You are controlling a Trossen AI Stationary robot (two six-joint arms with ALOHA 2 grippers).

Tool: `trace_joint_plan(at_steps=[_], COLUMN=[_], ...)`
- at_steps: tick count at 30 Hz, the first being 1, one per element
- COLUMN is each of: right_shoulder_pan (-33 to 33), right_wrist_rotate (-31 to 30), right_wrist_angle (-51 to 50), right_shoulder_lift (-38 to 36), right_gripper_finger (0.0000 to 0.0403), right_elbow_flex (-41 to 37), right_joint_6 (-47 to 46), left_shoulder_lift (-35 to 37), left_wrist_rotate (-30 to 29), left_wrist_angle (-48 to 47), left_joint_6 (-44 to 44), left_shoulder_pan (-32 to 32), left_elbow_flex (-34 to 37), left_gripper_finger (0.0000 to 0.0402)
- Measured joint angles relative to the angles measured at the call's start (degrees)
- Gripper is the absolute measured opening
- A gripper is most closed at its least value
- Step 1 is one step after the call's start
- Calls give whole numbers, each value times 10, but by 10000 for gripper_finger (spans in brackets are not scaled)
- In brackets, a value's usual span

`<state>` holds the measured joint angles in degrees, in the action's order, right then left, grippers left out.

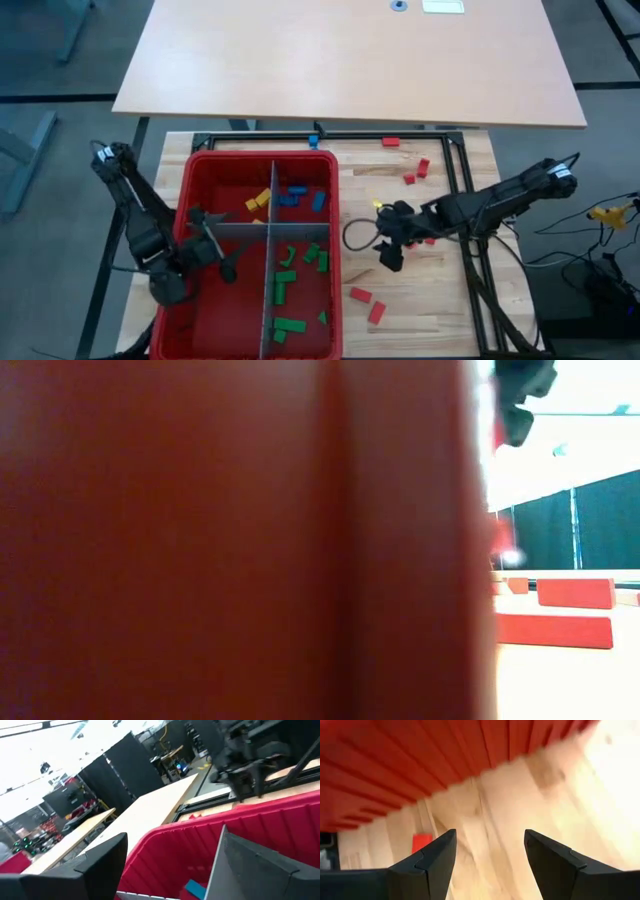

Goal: Sort blocks

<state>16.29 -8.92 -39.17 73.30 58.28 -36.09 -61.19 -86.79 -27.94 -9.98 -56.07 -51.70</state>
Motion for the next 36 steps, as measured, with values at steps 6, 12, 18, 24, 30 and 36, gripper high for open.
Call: trace_joint_plan(at_steps=[6,12,18,24,30,36], right_shoulder_pan=[19,1,-34,-55,-56,-56], right_wrist_rotate=[-3,-45,-27,15,40,60], right_wrist_angle=[-10,-124,-172,-137,-67,-28], right_shoulder_lift=[0,0,0,0,0,0], right_gripper_finger=[217,214,213,223,254,273], right_elbow_flex=[-53,-90,-138,-179,-206,-231], right_joint_6=[-69,-178,-219,-214,-204,-209], left_shoulder_lift=[1,0,0,0,-2,-5], left_wrist_rotate=[63,115,159,194,230,233], left_wrist_angle=[12,87,198,221,222,222], left_joint_6=[7,86,196,220,215,215], left_shoulder_pan=[60,91,102,122,143,151], left_elbow_flex=[0,0,0,0,0,0], left_gripper_finger=[314,314,314,314,314,314])
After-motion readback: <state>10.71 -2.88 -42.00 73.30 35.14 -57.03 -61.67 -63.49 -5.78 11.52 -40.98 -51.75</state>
